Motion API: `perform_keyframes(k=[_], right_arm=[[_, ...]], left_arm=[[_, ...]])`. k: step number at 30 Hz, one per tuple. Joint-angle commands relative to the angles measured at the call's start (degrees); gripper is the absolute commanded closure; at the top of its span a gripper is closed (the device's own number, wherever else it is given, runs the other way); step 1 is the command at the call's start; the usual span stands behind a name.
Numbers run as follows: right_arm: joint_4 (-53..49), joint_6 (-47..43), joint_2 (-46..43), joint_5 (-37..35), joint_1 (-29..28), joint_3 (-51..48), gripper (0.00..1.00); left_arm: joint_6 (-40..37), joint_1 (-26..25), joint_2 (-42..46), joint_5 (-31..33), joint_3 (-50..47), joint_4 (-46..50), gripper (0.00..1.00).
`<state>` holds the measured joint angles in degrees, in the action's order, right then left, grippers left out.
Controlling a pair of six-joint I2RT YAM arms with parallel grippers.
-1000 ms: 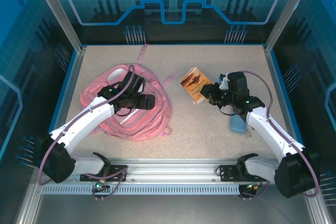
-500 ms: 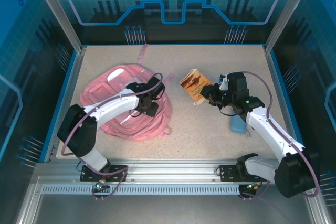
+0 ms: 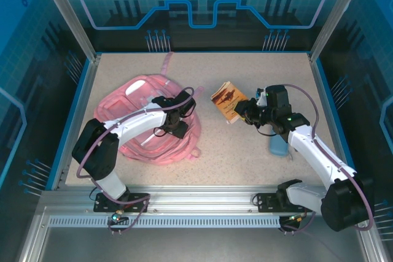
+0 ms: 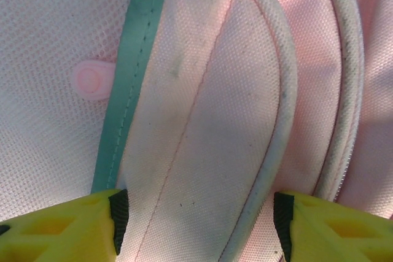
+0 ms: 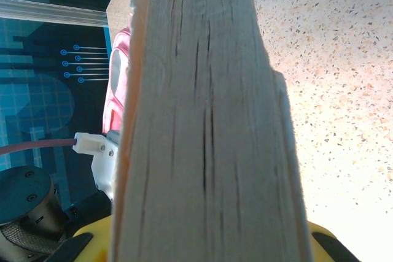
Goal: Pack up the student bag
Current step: Open the student bag at the middle-left of the table, then place the book in the student bag.
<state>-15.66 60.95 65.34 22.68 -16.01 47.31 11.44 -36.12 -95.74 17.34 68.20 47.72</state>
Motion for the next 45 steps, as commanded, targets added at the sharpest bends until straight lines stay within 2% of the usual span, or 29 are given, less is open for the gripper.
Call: perform_keyframes(k=[1,4,10,15,17,24,29,34,40,45], right_arm=[[1.0,-1.1,-1.5,0.0,0.8,-0.1,0.81],[0.9,-1.1,-1.6,0.0,0.8,-0.1,0.8],[0.9,-1.0,-1.8,0.0,0.9,-0.1,0.81],[0.3,-1.2,-2.3,-0.5,0.8,-0.2,0.81],[0.0,-1.4,-2.5,-0.7,0.8,-0.3,0.8],[-1.5,-2.6,-3.3,-1.5,0.9,0.1,0.8],[-2.4,-4.2,-3.5,-0.3,1.0,0.1,0.8],[-0.7,-6.0,-2.7,4.6,0.0,0.2,0.8],[2.6,-6.5,1.4,7.1,-6.4,1.8,0.8],[11.0,-2.0,6.6,7.7,-12.3,1.5,0.8]], left_arm=[[-0.7,-0.1,-0.2,2.2,0.9,1.4,0.38],[-0.4,-0.1,-0.3,5.4,1.2,1.6,0.44],[-0.6,-0.1,-1.6,6.4,2.0,2.0,0.51],[-0.2,-0.1,-2.0,6.9,3.1,3.2,0.7],[-0.3,-0.3,-0.5,6.7,3.6,2.9,0.77],[-1.2,-0.4,10.0,5.4,5.2,-1.7,0.88],[-2.1,-0.4,18.4,5.3,6.4,-6.4,0.92],[-2.0,-0.4,23.8,4.8,6.9,-12.0,0.93],[-1.0,-0.3,24.8,3.1,9.0,-16.4,0.94],[0.9,-0.3,24.4,2.3,10.2,-18.1,0.95]])
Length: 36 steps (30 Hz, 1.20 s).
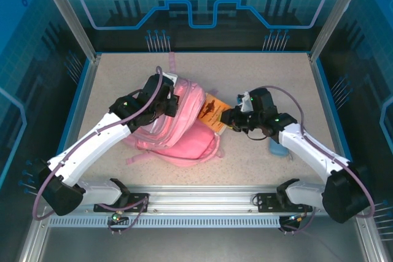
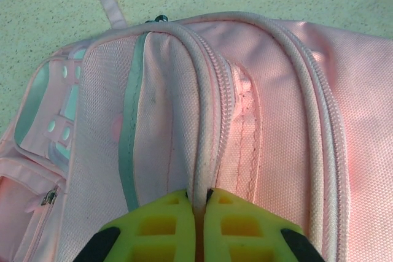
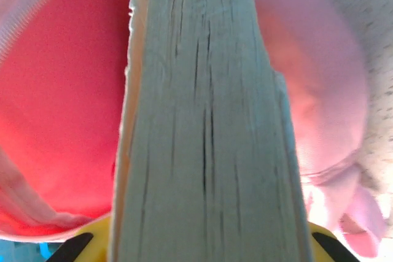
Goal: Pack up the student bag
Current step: Place the book in the student bag.
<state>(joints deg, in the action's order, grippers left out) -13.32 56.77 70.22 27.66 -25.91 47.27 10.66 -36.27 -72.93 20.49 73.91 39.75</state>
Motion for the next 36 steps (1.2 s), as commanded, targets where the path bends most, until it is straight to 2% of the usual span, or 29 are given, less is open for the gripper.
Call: perform_keyframes(k=[1,7,12,21,27,30,31,32,36], right_arm=[[10.8,3.3,2.9,2.7,-3.4,1.5,0.8],[21.0,8.8,11.6,0.8,-8.5,2.8,0.8],[28.4,13.0,21.0,-1.1,-11.5,7.5,0.8],[40.3,18.8,37.2,-5.4,-14.0,15.1,0.8],[40.4,20.6,43.8,-7.2,-16.2,21.2,0.78],[39.5,21.4,45.0,-6.0,-16.2,22.2,0.65],[38.9,21.4,44.7,-5.8,-16.2,21.9,0.56],[38.1,21.1,43.9,-5.7,-16.1,20.9,0.47],[35.1,20.2,37.9,-6.9,-15.1,15.2,0.29]], left_arm=[[2.0,-0.2,1.6,-1.1,4.6,-10.3,0.95],[4.0,-0.2,1.9,-2.9,5.6,-11.1,0.96],[5.1,-0.2,2.3,-3.1,6.2,-11.5,0.96],[6.6,-0.1,2.2,-3.5,6.0,-12.4,0.96],[6.9,-0.2,2.2,-3.5,5.9,-12.9,0.96],[6.7,-0.2,2.3,-3.3,5.8,-12.9,0.96],[6.6,-0.2,2.3,-3.2,5.9,-12.9,0.96],[6.5,-0.1,2.2,-3.2,5.8,-12.8,0.96],[6.0,-0.1,1.8,-3.8,5.6,-12.7,0.95]])
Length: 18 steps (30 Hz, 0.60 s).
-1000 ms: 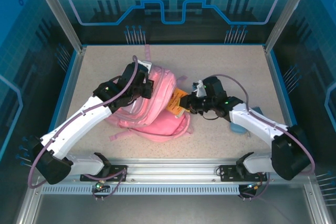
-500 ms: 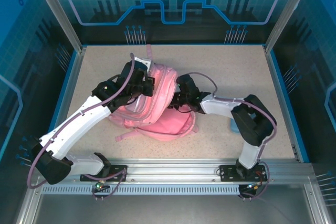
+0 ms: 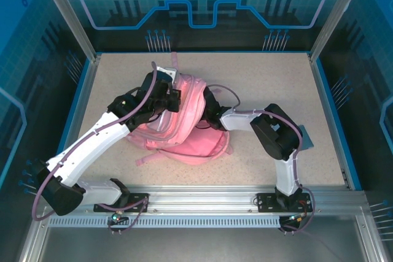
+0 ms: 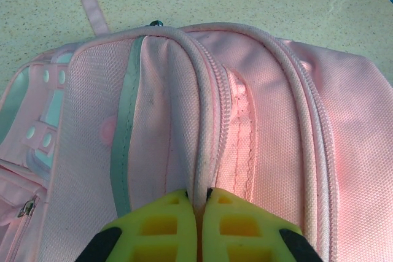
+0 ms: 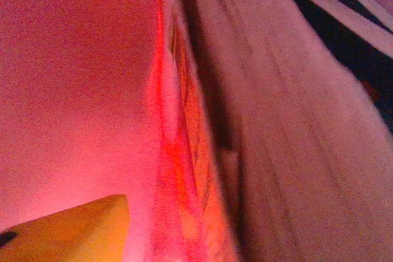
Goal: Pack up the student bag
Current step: Place the book in the student bag, then close the student bag at the top-center of the table.
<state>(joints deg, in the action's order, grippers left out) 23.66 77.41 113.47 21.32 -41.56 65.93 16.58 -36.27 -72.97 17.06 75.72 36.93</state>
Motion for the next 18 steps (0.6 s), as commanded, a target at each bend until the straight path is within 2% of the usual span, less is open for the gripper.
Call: perform_keyframes(k=[1,7,12,16,18], right_arm=[[-2.1,-0.5,-7.1,-1.1,0.9,-5.4,0.26],[-8.7,-4.6,-20.4,-2.3,4.9,-15.9,0.18],[-14.8,-5.4,-28.7,-3.1,9.1,-22.9,0.2],[-27.1,-10.8,-37.7,-9.9,11.9,-24.6,0.2],[-35.7,-15.3,-41.8,-15.7,13.6,-23.9,0.18]], left_arm=[[0.0,0.0,1.6,-0.7,3.8,-9.7,0.95],[-0.2,0.0,-0.1,-3.2,3.8,-9.6,0.95],[0.1,0.0,-1.6,-4.9,3.6,-10.4,0.95],[0.4,0.0,-3.1,-6.5,2.7,-10.3,0.93],[1.1,0.0,-3.9,-7.8,1.7,-10.3,0.91]])
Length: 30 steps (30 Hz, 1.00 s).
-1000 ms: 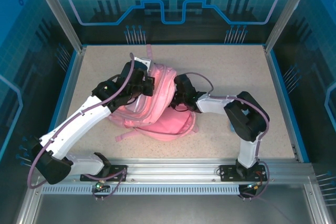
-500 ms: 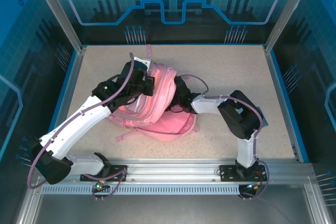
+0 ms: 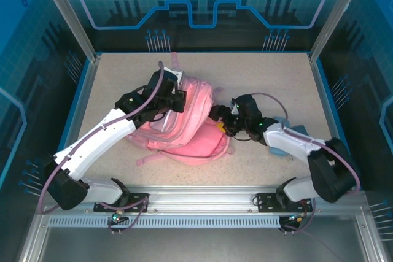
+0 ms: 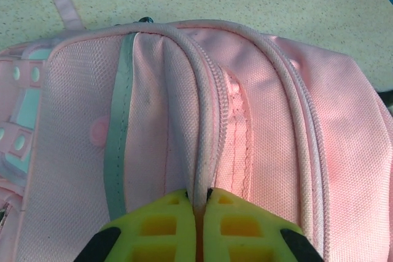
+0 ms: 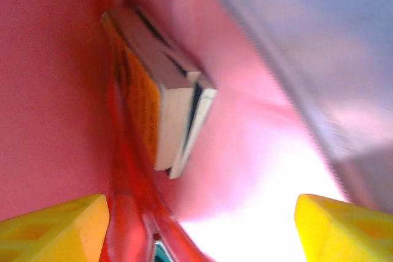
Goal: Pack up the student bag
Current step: Close the student bag at the top-center of the table, then rotate the student bag at the top-center of the table.
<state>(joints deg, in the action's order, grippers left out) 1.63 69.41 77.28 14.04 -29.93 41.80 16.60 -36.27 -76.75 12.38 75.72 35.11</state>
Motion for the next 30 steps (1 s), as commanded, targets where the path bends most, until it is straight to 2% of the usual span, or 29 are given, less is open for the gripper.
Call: perform_keyframes(k=[1,3,7,10,15,19,24,30], right_arm=[[-17.4,-9.1,-6.9,-10.8,3.2,0.5,0.17],[-21.7,-11.6,-8.8,-12.5,6.3,0.3,0.18],[-26.9,-16.3,-11.2,-13.1,11.2,0.3,0.17],[-28.2,-20.8,-11.2,-12.5,11.9,2.8,0.16],[-29.8,-28.8,-4.3,-6.6,10.5,12.1,0.17],[-34.0,-34.3,5.4,-6.0,5.8,22.4,0.18],[-39.6,-40.3,18.5,-7.9,-0.6,35.6,0.2],[-43.6,-40.0,30.9,-9.1,-2.3,44.7,0.25]], left_arm=[[1.6,0.0,-0.7,-3.7,1.2,-8.3,0.89],[3.4,0.0,-1.6,-3.6,0.1,-7.4,0.77],[9.0,0.8,-0.8,-3.4,-3.3,-5.6,0.35],[13.7,3.9,2.0,-4.7,-8.4,-5.3,0.2],[21.6,11.6,9.0,-5.4,-18.7,-2.4,0.13],[26.6,16.8,16.2,-4.9,-26.7,1.2,0.11],[32.1,17.6,21.2,-5.1,-32.9,4.9,0.11],[36.0,17.6,19.2,-9.7,-39.2,-3.1,0.11]])
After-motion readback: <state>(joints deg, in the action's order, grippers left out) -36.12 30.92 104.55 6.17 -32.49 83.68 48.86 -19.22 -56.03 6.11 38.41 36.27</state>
